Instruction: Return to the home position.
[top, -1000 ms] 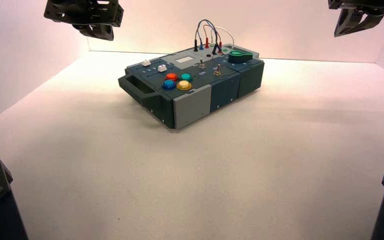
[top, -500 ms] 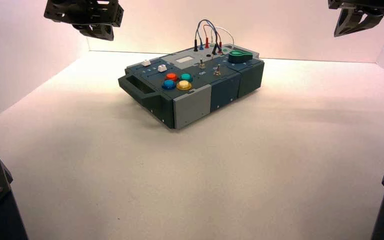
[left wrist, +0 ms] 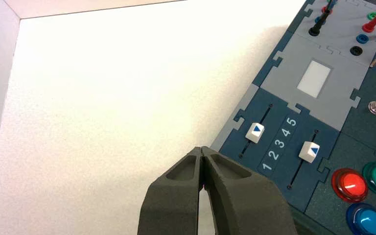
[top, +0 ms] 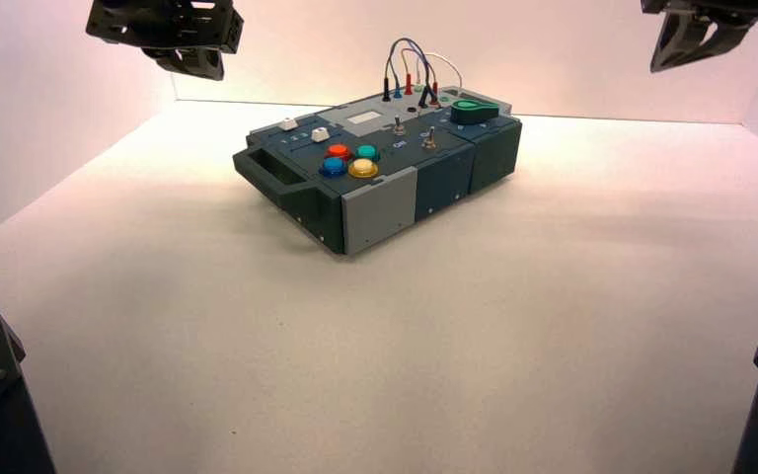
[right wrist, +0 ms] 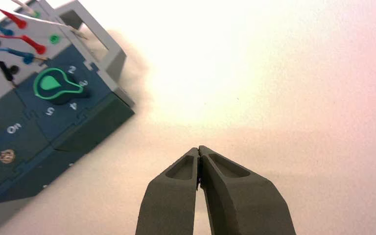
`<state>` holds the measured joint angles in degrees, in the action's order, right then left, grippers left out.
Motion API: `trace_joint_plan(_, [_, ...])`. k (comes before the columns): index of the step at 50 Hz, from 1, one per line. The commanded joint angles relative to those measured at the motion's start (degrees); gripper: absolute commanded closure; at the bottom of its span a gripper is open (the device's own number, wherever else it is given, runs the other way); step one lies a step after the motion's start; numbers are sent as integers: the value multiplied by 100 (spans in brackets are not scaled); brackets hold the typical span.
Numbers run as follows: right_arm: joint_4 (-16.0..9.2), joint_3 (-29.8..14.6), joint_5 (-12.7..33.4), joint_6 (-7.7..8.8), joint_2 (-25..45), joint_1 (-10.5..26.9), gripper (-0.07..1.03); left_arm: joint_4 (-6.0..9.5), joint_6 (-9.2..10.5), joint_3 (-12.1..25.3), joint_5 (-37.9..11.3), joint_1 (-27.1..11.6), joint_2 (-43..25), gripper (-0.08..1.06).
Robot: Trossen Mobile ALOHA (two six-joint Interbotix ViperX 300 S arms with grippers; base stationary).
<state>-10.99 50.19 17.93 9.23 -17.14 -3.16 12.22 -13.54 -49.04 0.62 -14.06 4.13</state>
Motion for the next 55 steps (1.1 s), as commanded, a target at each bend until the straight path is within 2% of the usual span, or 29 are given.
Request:
trace_joint_plan(1, [0,-167,26,0,-229,44,98,-18,-26,185,35,105,167,101])
trace_joint_plan(12, [18,-114,53,0,-624,18,98,-18,-18,158,26,272,483,101])
trace_joint_plan(32, [26,158,132,0,-1441,-62,98,-9,-18,-211,-70,923,1187,101])
trace_joint_plan(46, [-18,466,132,-53,-1978,-466,98,-26,-44,-325,-123,1415,1644,101])
trace_joint_plan(55, [-70,527,149,-62,-2259,-466,98,-26,-44,-387,-176,1441,1863,101])
